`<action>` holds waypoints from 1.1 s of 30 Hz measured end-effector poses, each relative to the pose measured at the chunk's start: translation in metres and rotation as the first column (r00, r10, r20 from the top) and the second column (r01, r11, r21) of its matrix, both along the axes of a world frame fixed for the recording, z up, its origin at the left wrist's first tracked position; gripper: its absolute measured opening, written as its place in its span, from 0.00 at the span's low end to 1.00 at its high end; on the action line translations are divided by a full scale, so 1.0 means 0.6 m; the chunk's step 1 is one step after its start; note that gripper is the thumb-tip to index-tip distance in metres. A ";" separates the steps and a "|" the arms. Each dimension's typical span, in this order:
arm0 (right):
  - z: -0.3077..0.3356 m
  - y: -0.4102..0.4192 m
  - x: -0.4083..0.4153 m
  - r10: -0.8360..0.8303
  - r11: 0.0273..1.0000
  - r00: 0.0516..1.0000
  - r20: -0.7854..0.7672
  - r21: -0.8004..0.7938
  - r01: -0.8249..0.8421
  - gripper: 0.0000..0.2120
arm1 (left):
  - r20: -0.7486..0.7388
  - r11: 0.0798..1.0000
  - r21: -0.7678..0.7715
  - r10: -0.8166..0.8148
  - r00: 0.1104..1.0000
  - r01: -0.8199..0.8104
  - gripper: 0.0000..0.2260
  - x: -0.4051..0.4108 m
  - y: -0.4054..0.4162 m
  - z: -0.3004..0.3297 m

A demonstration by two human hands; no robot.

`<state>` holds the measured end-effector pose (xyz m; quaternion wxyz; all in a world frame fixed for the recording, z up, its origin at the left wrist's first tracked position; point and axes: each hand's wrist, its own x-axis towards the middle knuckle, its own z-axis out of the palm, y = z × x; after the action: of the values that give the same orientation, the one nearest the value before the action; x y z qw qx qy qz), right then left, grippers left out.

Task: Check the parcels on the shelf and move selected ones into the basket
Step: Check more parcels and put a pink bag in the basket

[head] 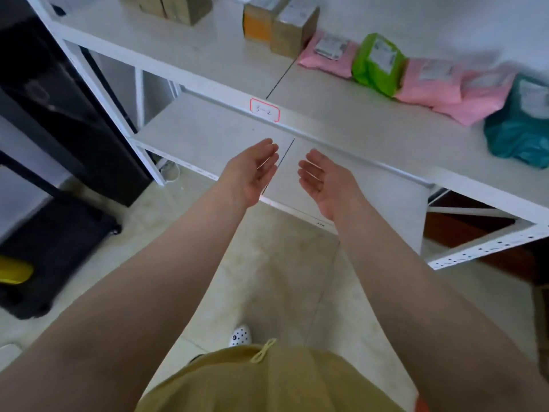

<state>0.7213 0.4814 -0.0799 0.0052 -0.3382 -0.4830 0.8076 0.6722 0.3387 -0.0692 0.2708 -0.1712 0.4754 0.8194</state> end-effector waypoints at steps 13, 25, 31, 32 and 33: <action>0.052 -0.041 -0.292 -0.139 0.981 0.987 0.078 0.150 0.126 0.13 | -0.033 0.998 -0.014 0.063 0.997 -0.064 0.09 -0.275 -0.029 0.027; 0.064 -0.001 -0.554 -0.207 0.972 0.975 0.085 0.131 0.196 0.21 | 0.012 0.987 -0.126 0.102 0.995 -0.099 0.15 -0.539 0.020 0.061; 0.055 -0.024 -0.649 -0.236 0.970 0.967 0.100 -0.030 0.240 0.26 | -0.082 0.977 -0.214 0.007 0.997 -0.024 0.30 -0.644 0.040 0.066; 0.055 -0.028 -0.665 -0.254 0.965 0.962 0.102 -0.044 0.259 0.25 | -0.098 0.972 -0.236 -0.014 0.995 -0.009 0.31 -0.666 0.045 0.068; 0.057 -0.033 -0.678 -0.274 0.958 0.956 0.101 -0.058 0.281 0.24 | -0.113 0.968 -0.253 -0.032 0.993 0.002 0.31 -0.687 0.050 0.070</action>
<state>0.3146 0.4618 -0.0455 0.0843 -0.4394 -0.4011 0.7994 0.2598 0.3685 -0.0272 0.2256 -0.1520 0.5922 0.7585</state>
